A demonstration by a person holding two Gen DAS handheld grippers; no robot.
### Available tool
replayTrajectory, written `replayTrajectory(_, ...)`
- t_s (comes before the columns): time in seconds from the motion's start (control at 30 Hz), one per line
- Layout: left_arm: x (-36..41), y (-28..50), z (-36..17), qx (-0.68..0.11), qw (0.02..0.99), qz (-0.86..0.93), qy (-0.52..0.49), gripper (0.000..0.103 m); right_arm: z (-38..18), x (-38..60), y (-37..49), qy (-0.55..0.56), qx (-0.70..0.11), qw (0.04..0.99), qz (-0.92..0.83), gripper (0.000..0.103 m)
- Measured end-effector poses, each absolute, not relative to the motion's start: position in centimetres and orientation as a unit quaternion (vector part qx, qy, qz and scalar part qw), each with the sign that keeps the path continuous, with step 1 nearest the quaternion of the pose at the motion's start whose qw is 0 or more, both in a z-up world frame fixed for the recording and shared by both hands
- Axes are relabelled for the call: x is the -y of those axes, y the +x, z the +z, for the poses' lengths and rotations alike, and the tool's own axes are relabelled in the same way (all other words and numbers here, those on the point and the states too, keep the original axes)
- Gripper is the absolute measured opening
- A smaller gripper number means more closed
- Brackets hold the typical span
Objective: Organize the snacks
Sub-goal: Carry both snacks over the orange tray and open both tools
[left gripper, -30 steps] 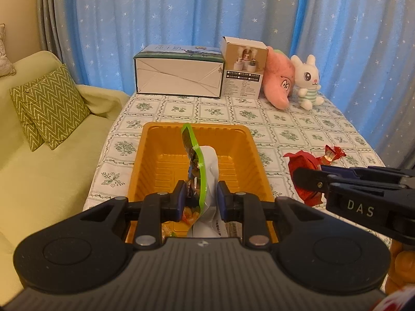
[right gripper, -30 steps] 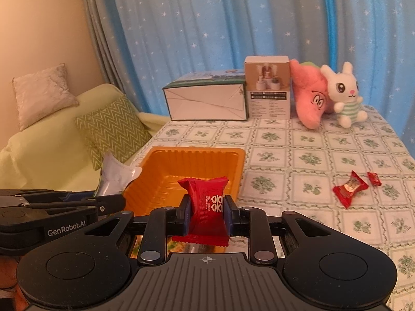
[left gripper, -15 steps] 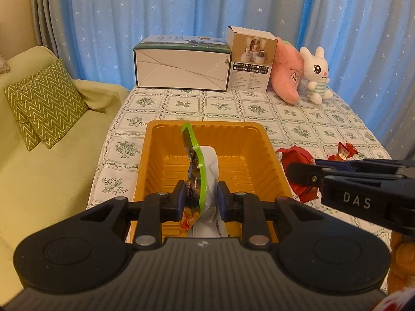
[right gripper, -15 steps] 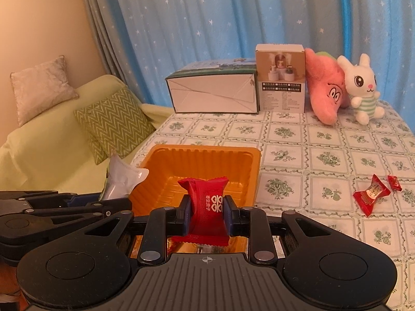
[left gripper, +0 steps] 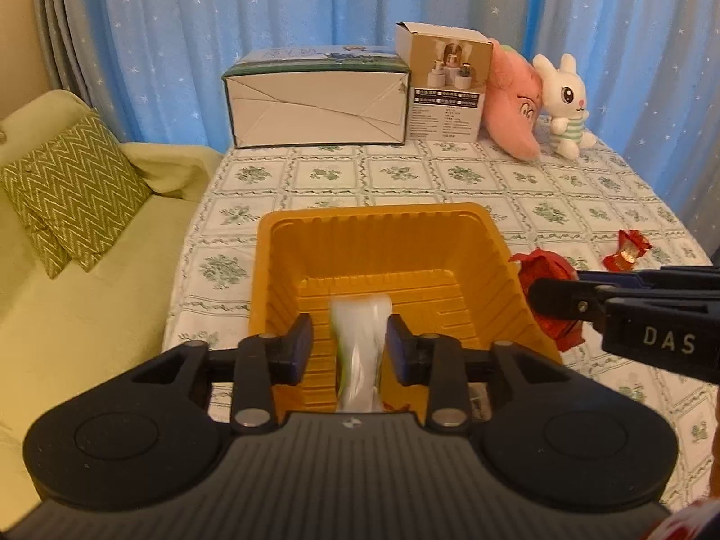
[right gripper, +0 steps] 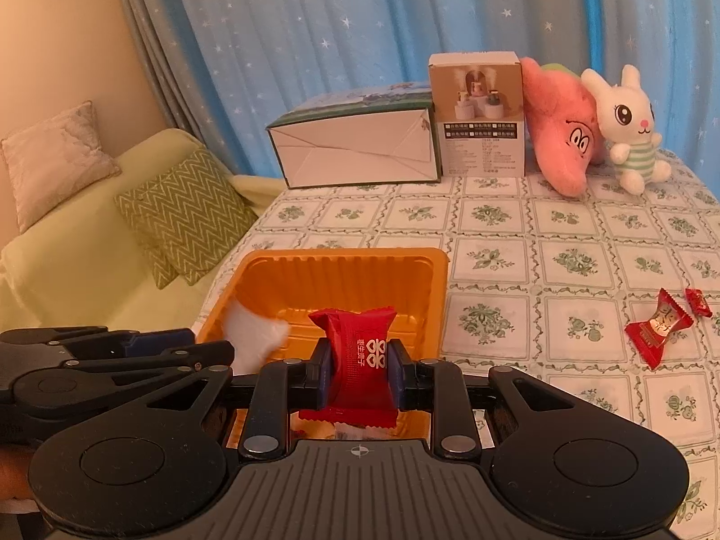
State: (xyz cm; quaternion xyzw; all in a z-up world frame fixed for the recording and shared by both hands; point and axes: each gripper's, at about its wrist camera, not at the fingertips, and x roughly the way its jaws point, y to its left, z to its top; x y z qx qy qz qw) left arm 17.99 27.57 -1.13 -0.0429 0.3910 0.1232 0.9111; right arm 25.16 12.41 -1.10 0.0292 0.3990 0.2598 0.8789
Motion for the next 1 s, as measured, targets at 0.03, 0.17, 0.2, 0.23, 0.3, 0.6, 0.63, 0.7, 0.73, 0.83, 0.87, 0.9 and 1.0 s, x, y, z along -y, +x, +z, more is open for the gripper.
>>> replayTrajectory(0.03,-27.7,17.8,-1.1,-0.390,0.911,0.125,-0.046,0.033,-1.1,-12.4,25.2,0.029,-0.399,0.879,0.260,0.026)
replayTrajectory(0.17,-28.1,17.2,-0.8,-0.392,0.909,0.128,-0.051,0.033,-1.5,-12.5,25.4,0.033,-0.405,0.876,0.260,0.026)
replayTrajectory(0.2,-28.1,17.0,-0.8,-0.393,0.909,0.128,-0.052,0.033,-1.5,-12.6,25.4,0.035,-0.406,0.875,0.261,0.026)
replayTrajectory(0.23,-28.2,16.8,-0.7,-0.392,0.909,0.128,-0.053,0.033,-1.5,-12.6,25.4,0.037,-0.407,0.874,0.262,0.026)
replayTrajectory(0.3,-28.2,16.5,-0.5,-0.390,0.910,0.129,-0.055,0.033,-1.6,-12.8,25.3,0.038,-0.408,0.873,0.265,0.026)
replayTrajectory(0.6,-28.5,15.4,0.0,-0.389,0.909,0.137,-0.059,0.033,-1.2,-13.7,25.3,0.079,-0.406,0.858,0.305,0.032)
replayTrajectory(0.63,-28.6,15.2,0.0,-0.389,0.909,0.139,-0.059,0.033,-1.0,-13.7,25.2,0.077,-0.400,0.862,0.302,0.046)
replayTrajectory(0.7,-28.7,15.0,0.1,-0.388,0.909,0.141,-0.061,0.033,-0.6,-13.6,25.1,0.081,-0.392,0.866,0.301,0.061)
replayTrajectory(0.73,-28.7,14.9,0.2,-0.387,0.909,0.143,-0.062,0.033,-0.5,-13.5,25.1,0.083,-0.391,0.867,0.299,0.061)
replayTrajectory(0.83,-28.6,14.3,0.5,-0.385,0.909,0.145,-0.064,0.033,-0.1,-12.9,25.0,0.081,-0.389,0.872,0.287,0.061)
replayTrajectory(0.87,-28.5,14.1,0.7,-0.383,0.910,0.145,-0.065,0.033,0.1,-12.5,24.9,0.080,-0.386,0.874,0.283,0.061)
replayTrajectory(0.9,-28.4,14.0,0.9,-0.381,0.911,0.145,-0.065,0.033,0.2,-12.1,24.6,0.078,-0.384,0.877,0.279,0.061)
replayTrajectory(1.0,-27.8,13.4,1.6,-0.375,0.914,0.144,-0.066,0.033,0.6,-10.6,23.8,0.071,-0.382,0.883,0.264,0.061)
